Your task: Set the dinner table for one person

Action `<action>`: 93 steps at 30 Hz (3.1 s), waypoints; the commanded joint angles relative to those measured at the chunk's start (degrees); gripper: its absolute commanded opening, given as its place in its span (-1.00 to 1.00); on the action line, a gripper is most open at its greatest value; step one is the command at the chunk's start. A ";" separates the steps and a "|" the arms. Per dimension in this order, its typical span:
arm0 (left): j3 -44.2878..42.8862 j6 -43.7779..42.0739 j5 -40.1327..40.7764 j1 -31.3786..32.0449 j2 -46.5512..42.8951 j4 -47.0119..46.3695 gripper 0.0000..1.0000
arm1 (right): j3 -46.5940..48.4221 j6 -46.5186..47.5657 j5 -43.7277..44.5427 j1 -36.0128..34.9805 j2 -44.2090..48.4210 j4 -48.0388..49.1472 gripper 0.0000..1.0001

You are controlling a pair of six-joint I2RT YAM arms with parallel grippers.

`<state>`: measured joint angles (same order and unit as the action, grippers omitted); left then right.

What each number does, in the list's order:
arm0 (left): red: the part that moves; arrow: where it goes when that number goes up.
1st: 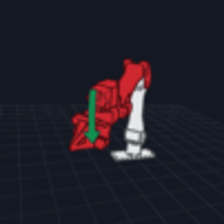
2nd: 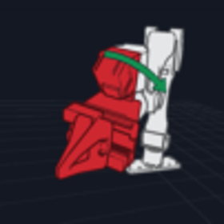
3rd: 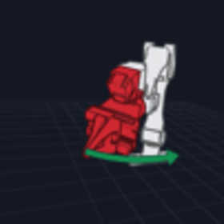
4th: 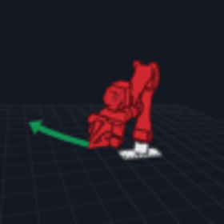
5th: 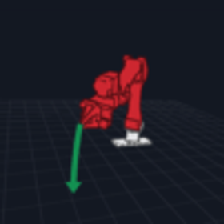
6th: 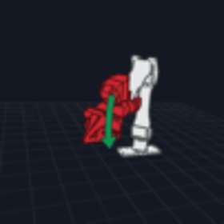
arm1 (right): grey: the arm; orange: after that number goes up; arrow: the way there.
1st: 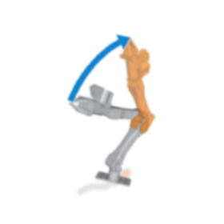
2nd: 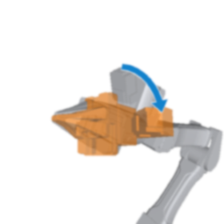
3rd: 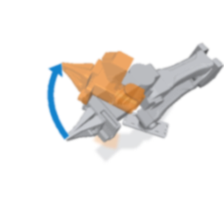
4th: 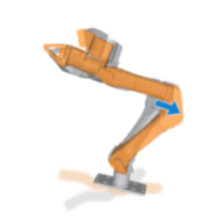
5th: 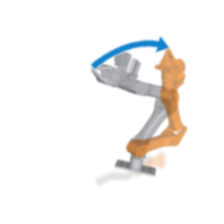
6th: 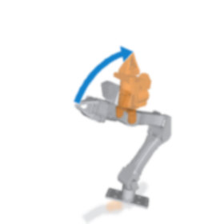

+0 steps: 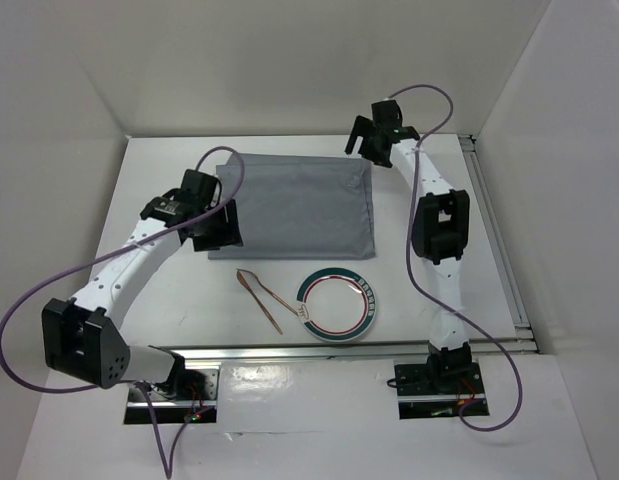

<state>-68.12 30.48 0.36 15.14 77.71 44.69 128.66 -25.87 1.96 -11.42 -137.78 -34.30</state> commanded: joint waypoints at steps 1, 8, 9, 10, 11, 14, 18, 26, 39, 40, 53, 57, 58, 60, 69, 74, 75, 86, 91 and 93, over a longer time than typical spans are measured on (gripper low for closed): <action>-0.18 1.86 -1.59 4.54 -2.04 0.06 0.45 | 0.28 0.55 -0.20 -0.53 11.28 0.03 0.99; 1.58 8.36 -2.11 18.95 1.20 -4.42 0.20 | -25.17 1.79 0.50 -0.53 36.84 4.15 0.99; 2.11 8.37 -2.73 20.71 2.08 -5.39 0.20 | -33.22 1.79 0.50 -0.53 40.18 4.68 0.99; 2.81 9.33 -2.73 23.25 3.14 -6.88 0.20 | -37.13 1.79 0.50 -0.01 46.92 5.21 0.99; 2.81 9.86 -3.26 24.49 5.50 -7.50 0.20 | -44.30 1.18 -0.45 0.69 50.12 5.73 0.99; 3.34 10.39 -5.36 28.10 9.46 -10.84 0.35 | -52.96 0.12 -1.08 1.83 60.93 4.08 0.99; 2.73 9.16 -7.56 30.04 16.49 -14.18 0.54 | -62.72 -0.41 -1.60 3.77 70.08 -0.14 0.99; 5.36 4.95 -10.03 30.04 20.98 -19.72 0.45 | -65.29 0.64 -2.21 4.30 76.95 -6.21 0.99; 4.84 0.72 -15.47 28.81 27.67 -23.68 0.02 | -65.82 0.64 -3.89 4.30 76.43 -5.69 0.99; 4.84 0.72 -15.48 28.81 28.36 -24.38 -0.03 | -65.82 0.64 -3.37 4.30 76.43 -5.69 0.99; -1.92 0.19 -17.95 28.29 21.72 -18.94 -1.00 | -63.53 1.17 -0.82 4.30 74.85 -7.44 0.99; -4.47 1.34 -18.46 23.04 16.70 -15.08 -1.00 | -63.53 1.17 -0.81 4.30 74.85 -7.44 0.99; -5.00 1.34 -18.99 21.62 15.90 -14.11 -1.00 | -63.53 1.17 -0.81 4.30 74.85 -7.44 0.99; -6.06 2.47 -19.60 16.71 13.01 -11.82 -1.00 | -63.53 1.17 -0.81 4.30 74.85 -6.92 0.99; -8.51 11.17 -22.16 0.08 12.97 -17.87 -1.00 | -64.14 0.64 -1.86 4.30 73.70 -5.33 0.99; -11.68 15.48 -25.22 -4.84 21.94 -25.42 -1.00 | -64.15 0.64 -1.34 4.82 73.18 -4.81 0.99; -12.30 16.79 -26.02 -5.46 23.70 -26.40 -1.00 | -64.15 0.64 -1.34 4.83 73.18 -4.81 0.99; -22.94 19.97 -28.58 -7.31 40.49 -30.54 -1.00 | -65.90 0.64 -1.34 4.83 71.51 -3.23 0.99; -22.24 19.44 -26.73 -7.31 41.56 -30.01 -1.00 | -66.43 0.64 -1.87 4.83 70.10 -2.70 0.99; -22.23 19.44 -25.15 -6.70 41.56 -29.31 -1.00 | -66.43 0.12 -1.87 4.83 70.10 -2.70 0.99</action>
<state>-88.73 48.51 -24.12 7.94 119.72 18.02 62.46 -25.67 0.16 -6.96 -67.53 -39.46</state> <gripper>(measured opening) 0.122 0.994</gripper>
